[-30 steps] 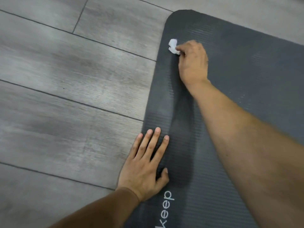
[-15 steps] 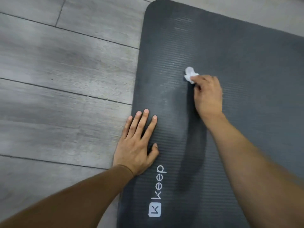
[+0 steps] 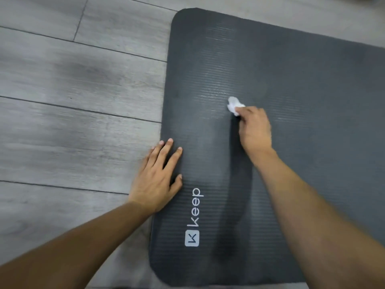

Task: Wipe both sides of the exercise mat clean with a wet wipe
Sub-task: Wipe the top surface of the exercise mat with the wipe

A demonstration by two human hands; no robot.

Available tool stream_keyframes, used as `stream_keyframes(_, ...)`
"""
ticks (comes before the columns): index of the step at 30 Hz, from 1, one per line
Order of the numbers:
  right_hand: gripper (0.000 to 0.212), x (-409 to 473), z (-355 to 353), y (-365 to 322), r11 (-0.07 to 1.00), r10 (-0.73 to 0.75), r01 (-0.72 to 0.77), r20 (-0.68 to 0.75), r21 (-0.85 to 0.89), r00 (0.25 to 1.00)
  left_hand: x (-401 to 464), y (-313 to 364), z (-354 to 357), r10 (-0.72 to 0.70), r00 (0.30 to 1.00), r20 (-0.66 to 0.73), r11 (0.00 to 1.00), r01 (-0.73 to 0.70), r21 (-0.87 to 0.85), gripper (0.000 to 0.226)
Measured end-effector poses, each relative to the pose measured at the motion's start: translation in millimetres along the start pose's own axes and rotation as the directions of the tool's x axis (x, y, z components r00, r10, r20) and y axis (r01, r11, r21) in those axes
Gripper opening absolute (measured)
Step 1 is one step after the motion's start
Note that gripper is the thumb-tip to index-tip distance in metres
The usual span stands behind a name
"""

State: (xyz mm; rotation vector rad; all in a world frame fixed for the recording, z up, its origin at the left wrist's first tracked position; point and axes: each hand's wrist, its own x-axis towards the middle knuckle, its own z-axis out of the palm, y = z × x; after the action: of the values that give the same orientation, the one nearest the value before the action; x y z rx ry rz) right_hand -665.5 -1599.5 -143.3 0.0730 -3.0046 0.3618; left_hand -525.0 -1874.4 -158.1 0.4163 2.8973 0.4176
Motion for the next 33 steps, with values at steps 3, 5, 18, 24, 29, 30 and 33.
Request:
stream_keyframes(3, 0.041, -14, -10, 13, 0.924, 0.383, -0.382, -0.054, 0.027, 0.922, -30, -9, -3, 0.031, 0.999, 0.023, 0.999, -0.03, -0.018, 0.069)
stream_keyframes(5, 0.037, -11, 2, -35, 0.921, 0.386, -0.379, -0.078, 0.092, 0.919, -43, -13, -5, 0.035, 0.999, 0.04, 0.999, -0.034, -0.015, 0.07)
stream_keyframes(18, 0.038, -45, -11, -7, 0.978, 0.21, -0.21, -0.065, 0.015, 0.975, -46, -9, -2, -0.034, 0.995, 0.093, 0.993, 0.045, -0.111, 0.066)
stream_keyframes(24, 0.035, -54, 26, -145, 0.969, -0.016, 0.028, -0.05, 0.246, 0.999, -43, -10, -7, -0.048, 0.981, 0.188, 0.995, 0.064, -0.083, 0.07)
stream_keyframes(29, 0.027, -59, 24, -146, 0.942, -0.319, 0.314, 0.025, 0.12, 0.947, -42, -11, -10, -0.025, 0.981, 0.194, 0.997, 0.038, -0.062, 0.07)
stream_keyframes(30, 0.029, -61, 19, -120, 0.957, -0.275, 0.272, 0.011, 0.097, 0.961, -42, -10, -10, -0.031, 0.981, 0.192, 0.997, 0.044, -0.065, 0.07)
stream_keyframes(33, 0.037, -73, -7, -27, 0.999, 0.041, -0.039, -0.06, 0.033, 0.997, -44, -4, -12, -0.052, 0.98, 0.19, 0.997, 0.062, -0.051, 0.07)
